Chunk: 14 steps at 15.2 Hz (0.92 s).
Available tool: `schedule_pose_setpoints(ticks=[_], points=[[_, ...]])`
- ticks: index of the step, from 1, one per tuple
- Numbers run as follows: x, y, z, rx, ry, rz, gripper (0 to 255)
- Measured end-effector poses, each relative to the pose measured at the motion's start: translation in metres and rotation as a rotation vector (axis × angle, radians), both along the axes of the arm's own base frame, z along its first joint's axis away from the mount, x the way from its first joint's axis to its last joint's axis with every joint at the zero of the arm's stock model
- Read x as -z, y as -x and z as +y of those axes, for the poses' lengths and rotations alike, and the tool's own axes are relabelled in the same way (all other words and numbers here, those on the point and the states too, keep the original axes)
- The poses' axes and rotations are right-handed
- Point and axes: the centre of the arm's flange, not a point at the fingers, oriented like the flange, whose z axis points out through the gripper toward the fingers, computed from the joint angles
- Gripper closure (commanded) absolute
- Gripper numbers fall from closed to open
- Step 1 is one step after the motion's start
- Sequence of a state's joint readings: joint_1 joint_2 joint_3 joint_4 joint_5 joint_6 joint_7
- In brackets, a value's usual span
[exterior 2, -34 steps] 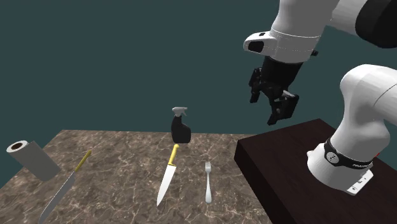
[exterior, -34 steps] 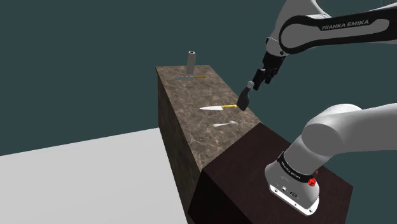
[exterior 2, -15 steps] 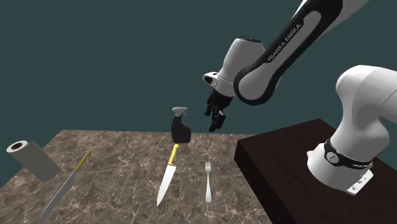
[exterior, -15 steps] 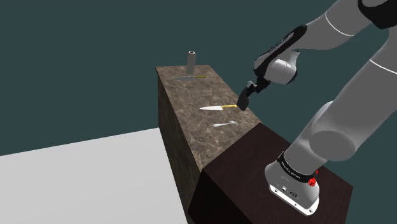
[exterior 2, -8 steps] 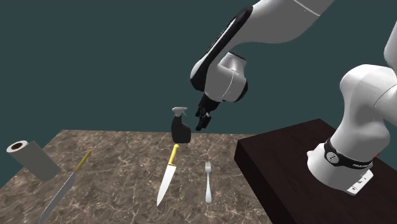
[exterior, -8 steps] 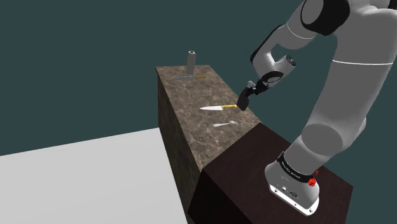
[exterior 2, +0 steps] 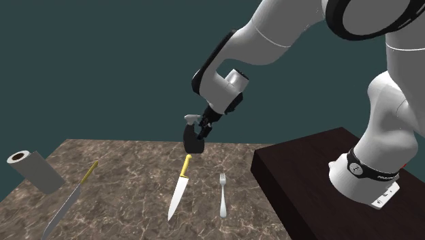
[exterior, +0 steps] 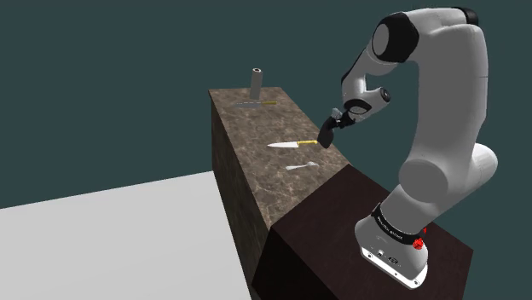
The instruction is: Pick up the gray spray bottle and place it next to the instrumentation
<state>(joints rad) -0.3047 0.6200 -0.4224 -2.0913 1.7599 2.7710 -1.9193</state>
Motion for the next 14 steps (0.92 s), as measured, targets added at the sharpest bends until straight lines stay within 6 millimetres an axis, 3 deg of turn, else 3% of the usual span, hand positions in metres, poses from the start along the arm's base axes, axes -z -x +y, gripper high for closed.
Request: schedule_pose_setpoints(ticks=[7, 13, 14], points=[[0.032, -0.018, -0.010, 0.003, 0.000, -0.007, 0], [0.035, -0.019, -0.010, 0.003, 0.000, -0.008, 0], [0.035, -0.019, -0.010, 0.003, 0.000, -0.008, 255]])
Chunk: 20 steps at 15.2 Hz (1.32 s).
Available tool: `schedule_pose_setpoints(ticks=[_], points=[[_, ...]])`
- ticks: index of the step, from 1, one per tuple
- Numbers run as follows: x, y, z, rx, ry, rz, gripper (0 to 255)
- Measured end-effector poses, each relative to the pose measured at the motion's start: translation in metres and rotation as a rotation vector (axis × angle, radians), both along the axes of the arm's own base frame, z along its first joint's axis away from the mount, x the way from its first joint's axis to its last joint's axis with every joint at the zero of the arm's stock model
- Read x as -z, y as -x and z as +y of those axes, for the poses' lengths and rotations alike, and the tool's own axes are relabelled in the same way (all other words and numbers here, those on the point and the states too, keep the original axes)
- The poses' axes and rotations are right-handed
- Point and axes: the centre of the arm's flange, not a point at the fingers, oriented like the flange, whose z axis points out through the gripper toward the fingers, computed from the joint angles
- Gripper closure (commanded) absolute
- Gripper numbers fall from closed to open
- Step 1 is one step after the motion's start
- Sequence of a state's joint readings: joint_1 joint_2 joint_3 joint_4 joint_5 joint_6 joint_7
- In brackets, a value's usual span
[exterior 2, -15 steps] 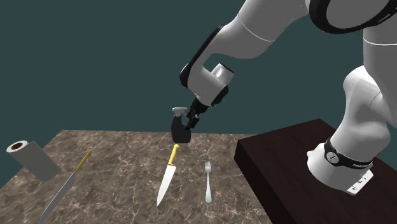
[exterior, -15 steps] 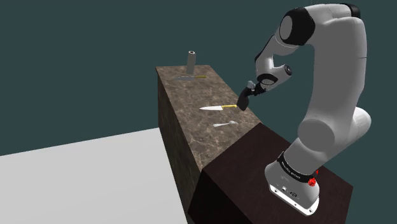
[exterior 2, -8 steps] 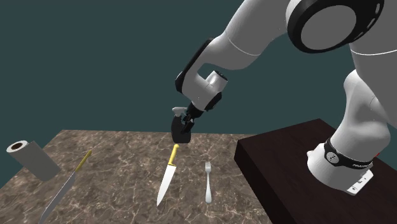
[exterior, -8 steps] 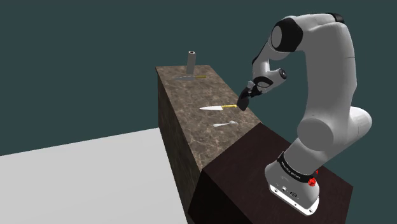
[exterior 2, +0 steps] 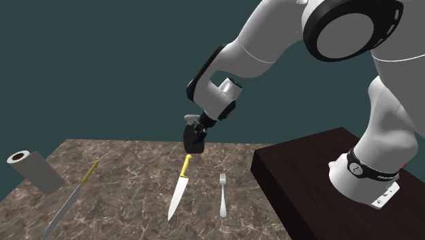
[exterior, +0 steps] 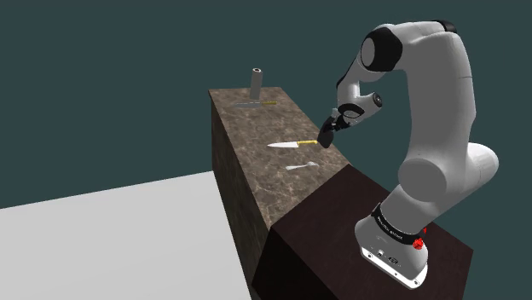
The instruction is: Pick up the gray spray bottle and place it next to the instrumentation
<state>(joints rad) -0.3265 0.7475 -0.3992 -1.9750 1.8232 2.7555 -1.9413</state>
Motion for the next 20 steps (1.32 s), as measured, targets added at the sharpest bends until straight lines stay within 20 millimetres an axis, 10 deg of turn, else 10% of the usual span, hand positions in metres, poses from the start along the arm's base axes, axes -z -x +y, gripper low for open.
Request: schedule_pose_setpoints(ticks=[10, 20], points=[[0.000, 0.000, 0.000, 0.000, 0.000, 0.000, 255], [-0.047, 0.000, -0.001, 0.000, 0.000, 0.000, 255]])
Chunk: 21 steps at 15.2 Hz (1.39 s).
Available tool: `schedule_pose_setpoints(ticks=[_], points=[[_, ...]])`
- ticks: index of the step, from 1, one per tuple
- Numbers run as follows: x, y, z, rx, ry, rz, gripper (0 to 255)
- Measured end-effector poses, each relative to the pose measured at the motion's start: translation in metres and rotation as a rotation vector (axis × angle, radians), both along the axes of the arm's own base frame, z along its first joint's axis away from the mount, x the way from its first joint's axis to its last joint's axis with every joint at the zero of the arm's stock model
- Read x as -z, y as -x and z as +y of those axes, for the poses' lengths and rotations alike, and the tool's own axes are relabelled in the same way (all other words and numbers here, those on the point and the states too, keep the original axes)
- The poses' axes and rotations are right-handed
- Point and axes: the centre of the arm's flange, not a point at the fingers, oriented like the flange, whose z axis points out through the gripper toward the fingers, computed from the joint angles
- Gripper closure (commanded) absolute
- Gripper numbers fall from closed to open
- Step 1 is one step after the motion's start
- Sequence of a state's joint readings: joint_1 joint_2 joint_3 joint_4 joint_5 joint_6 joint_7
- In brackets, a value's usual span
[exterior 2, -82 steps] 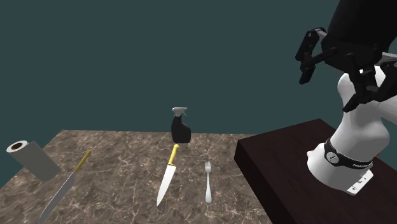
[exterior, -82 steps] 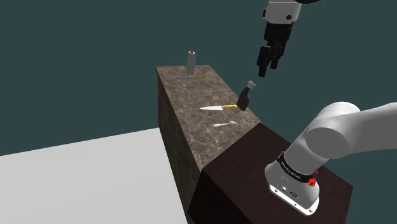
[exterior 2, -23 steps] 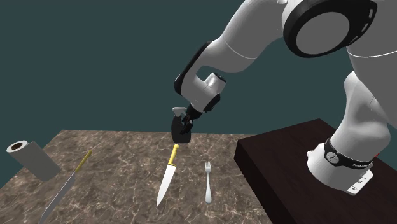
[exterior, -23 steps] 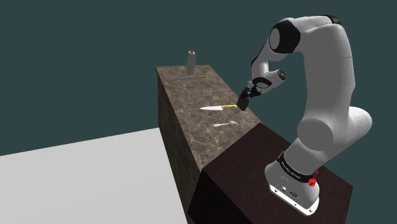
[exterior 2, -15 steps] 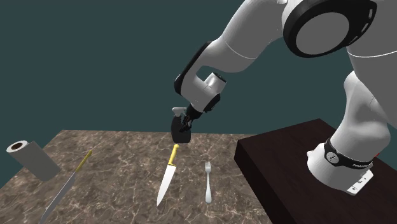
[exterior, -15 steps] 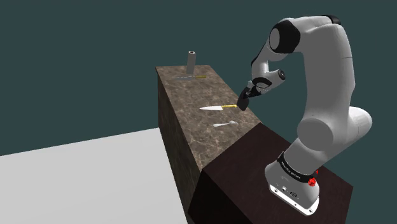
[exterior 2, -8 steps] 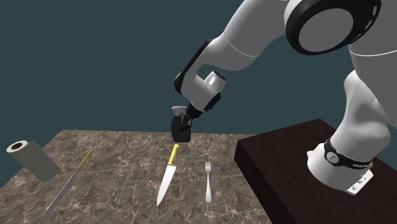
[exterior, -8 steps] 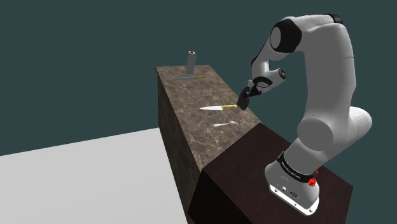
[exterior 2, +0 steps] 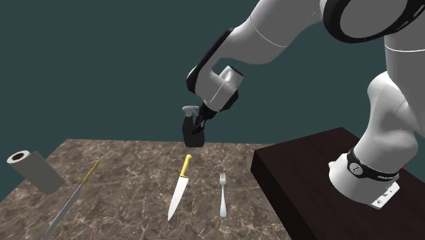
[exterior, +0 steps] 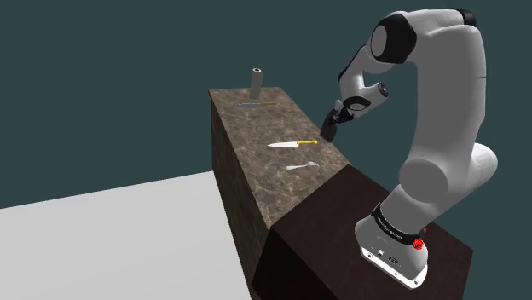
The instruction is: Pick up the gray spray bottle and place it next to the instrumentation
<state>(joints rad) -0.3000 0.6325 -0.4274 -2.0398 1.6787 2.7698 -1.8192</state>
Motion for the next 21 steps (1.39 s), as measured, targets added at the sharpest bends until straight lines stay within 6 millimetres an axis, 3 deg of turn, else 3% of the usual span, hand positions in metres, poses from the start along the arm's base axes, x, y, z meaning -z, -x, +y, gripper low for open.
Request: schedule_pose_setpoints(ticks=[21], points=[[-0.111, 0.001, 0.000, 0.000, 0.000, 0.000, 255]])
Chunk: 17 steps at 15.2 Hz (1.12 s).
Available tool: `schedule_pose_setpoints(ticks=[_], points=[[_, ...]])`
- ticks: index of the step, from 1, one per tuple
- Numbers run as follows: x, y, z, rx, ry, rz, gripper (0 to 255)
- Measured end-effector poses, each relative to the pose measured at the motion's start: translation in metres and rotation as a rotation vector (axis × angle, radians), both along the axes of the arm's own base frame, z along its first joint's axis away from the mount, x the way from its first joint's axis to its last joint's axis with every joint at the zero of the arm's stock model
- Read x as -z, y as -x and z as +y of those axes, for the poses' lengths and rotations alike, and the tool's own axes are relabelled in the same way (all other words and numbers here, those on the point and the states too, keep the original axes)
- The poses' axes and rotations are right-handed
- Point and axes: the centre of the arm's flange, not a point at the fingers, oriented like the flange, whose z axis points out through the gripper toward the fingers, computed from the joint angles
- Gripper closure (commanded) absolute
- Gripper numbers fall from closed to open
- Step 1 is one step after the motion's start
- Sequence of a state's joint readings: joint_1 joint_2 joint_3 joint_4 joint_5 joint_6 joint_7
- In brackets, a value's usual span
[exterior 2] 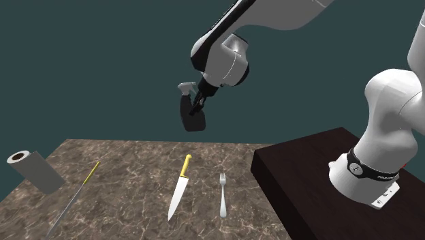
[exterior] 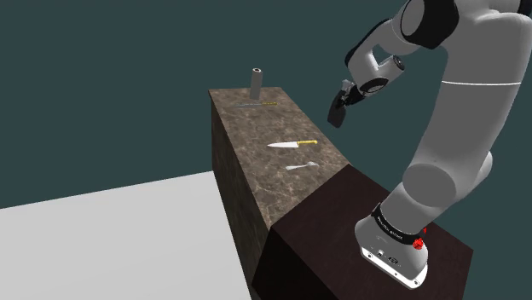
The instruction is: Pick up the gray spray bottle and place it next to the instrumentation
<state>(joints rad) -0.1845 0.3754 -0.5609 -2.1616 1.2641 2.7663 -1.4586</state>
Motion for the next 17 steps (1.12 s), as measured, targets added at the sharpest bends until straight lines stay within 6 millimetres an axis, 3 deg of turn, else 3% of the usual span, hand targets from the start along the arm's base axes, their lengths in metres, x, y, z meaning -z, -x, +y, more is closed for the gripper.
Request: schedule_pose_setpoints(ticks=[17], points=[[-0.091, 0.001, 0.000, 0.000, 0.000, 0.000, 255]])
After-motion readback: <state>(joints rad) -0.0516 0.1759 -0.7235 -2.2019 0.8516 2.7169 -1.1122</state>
